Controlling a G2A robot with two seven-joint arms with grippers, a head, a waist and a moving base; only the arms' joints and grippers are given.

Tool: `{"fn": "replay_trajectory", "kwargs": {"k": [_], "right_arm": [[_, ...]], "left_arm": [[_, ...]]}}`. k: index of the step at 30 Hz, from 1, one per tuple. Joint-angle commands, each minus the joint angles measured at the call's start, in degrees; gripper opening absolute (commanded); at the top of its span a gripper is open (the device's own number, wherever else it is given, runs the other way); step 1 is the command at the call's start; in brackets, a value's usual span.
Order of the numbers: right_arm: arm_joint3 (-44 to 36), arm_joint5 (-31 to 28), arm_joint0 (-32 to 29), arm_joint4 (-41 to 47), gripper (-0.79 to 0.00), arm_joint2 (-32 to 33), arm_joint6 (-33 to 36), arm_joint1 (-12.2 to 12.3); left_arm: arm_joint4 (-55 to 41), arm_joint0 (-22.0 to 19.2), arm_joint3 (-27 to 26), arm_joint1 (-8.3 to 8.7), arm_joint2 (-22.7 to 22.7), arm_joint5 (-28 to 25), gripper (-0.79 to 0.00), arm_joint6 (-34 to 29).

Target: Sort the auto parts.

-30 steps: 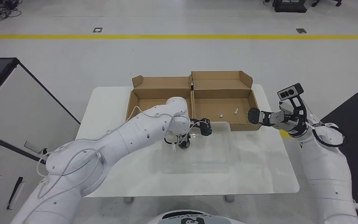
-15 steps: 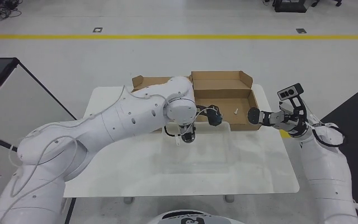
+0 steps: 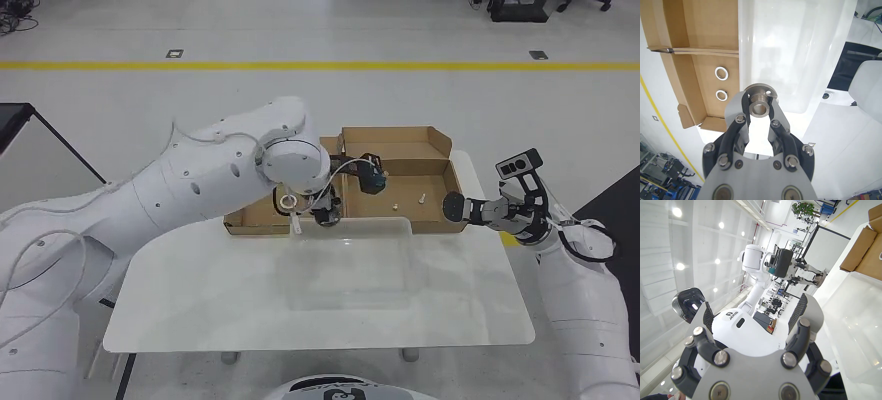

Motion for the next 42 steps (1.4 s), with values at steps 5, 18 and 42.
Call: {"fn": "replay_trajectory", "kwargs": {"k": [5, 18, 42], "right_arm": [[0.0, 0.0, 0.0, 0.0, 0.000, 0.0, 0.0, 0.0], [0.0, 0.0, 0.0, 0.0, 0.000, 0.0, 0.0, 0.0], [0.0, 0.0, 0.0, 0.0, 0.000, 0.0, 0.0, 0.0]], "left_arm": [[-1.4, 2.0, 1.3, 3.25, -5.9, -2.1, -0.785, 7.1], [-5.9, 16.9, -2.1, 13.17, -23.6, -16.9, -0.785, 24.1], [-15.3, 39.2, -13.3, 20.32, -47.6, -33.5, -0.785, 47.5]]}}
